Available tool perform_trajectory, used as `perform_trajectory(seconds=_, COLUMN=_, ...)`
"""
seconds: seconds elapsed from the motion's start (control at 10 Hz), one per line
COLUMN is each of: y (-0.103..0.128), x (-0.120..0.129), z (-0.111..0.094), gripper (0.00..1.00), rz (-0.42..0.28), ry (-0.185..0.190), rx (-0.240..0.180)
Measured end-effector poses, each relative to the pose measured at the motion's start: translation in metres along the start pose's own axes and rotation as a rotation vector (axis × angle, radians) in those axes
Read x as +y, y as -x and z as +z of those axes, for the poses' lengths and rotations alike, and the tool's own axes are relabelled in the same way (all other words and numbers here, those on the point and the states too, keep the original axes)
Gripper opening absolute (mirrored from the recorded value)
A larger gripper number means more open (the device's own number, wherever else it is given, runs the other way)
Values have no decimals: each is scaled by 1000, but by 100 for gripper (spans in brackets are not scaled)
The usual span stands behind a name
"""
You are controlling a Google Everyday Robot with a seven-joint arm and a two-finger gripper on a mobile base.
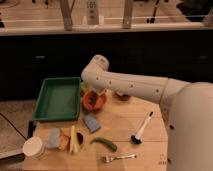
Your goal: Place grapes in tray
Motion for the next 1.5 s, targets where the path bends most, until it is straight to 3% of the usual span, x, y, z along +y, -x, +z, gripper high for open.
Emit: perform_trajectory(seconds=1.5, y=38, x=-45, z=5, gripper=2, rz=-108, ry=-48, rx=-25)
